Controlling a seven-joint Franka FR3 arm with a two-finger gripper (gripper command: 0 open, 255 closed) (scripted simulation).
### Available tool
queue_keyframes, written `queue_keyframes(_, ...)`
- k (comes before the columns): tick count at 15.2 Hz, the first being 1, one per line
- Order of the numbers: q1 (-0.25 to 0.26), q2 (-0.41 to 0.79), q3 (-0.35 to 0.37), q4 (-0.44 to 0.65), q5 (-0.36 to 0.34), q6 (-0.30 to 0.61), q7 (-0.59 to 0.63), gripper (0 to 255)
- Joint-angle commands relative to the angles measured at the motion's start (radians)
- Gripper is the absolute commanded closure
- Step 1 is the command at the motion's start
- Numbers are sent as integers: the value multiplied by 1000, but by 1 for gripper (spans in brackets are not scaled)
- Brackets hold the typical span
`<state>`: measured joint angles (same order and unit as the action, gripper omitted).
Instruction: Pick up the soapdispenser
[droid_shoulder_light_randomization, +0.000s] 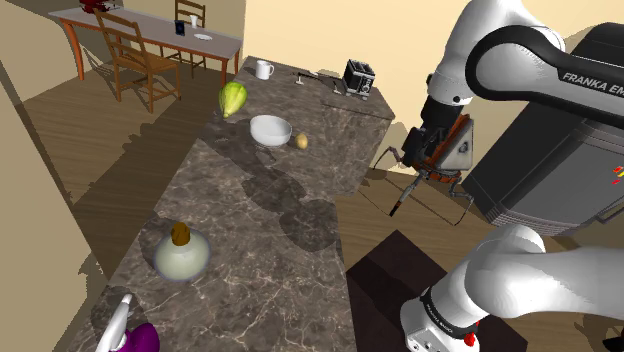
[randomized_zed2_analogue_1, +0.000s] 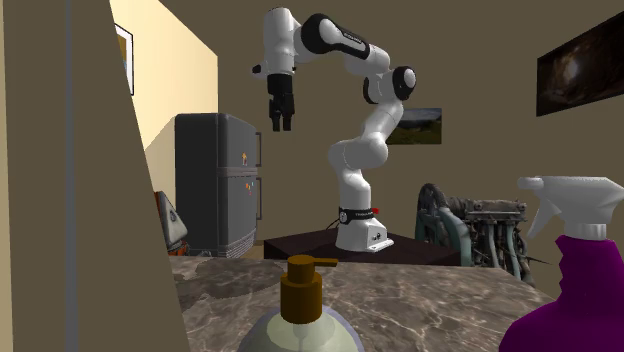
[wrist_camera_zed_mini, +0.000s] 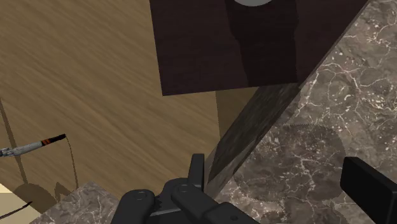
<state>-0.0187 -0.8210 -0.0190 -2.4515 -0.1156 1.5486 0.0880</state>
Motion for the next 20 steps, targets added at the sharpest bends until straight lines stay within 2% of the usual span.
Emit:
queue_keyframes(1, 0, 0, 0, 0, 0, 0, 0, 0)
queue_keyframes(12, 87, 198, 197, -1, 150, 213, 227, 0)
queue_keyframes(20, 123, 420, 335, 91, 189, 363, 389, 0)
